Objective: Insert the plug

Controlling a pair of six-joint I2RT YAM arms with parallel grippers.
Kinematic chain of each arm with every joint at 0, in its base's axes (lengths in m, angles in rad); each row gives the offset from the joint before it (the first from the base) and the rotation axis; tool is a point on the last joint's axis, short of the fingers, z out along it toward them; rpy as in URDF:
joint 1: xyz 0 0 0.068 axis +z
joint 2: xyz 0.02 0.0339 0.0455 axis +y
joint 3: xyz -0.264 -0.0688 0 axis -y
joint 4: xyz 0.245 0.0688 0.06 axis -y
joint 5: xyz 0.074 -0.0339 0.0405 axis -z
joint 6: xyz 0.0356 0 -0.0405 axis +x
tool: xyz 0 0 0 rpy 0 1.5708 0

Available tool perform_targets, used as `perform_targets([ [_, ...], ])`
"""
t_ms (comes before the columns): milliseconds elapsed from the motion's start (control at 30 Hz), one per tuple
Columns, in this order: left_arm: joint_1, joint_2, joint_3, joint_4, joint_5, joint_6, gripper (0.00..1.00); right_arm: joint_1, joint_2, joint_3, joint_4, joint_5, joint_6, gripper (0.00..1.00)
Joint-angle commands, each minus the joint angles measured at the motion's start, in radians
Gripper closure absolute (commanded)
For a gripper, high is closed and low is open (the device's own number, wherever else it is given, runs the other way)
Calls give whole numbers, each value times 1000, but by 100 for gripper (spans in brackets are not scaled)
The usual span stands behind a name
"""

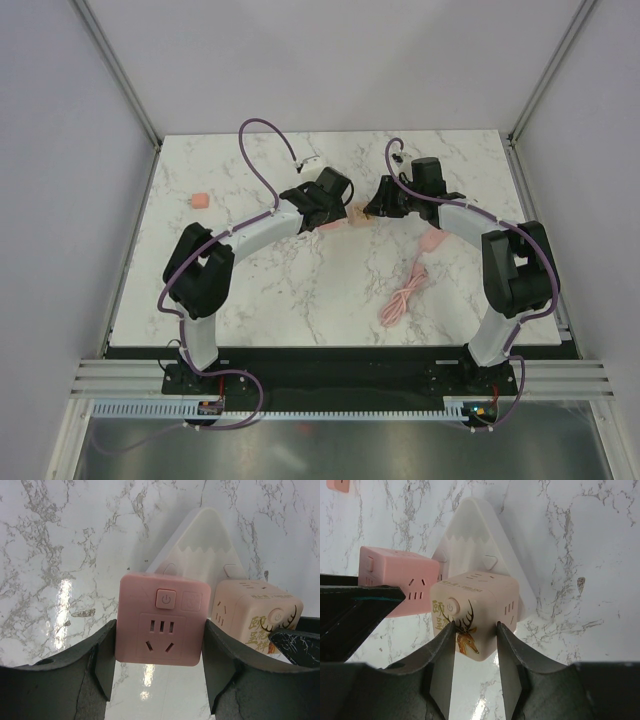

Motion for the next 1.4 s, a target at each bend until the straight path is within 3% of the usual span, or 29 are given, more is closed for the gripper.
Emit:
perform_targets([
  [0, -15, 3, 44, 53, -9, -32, 98, 1, 0, 8, -20, 14, -5, 57],
  [1367, -26, -46, 29, 50, -54, -43, 98, 1, -3, 4, -22, 8, -4, 58],
])
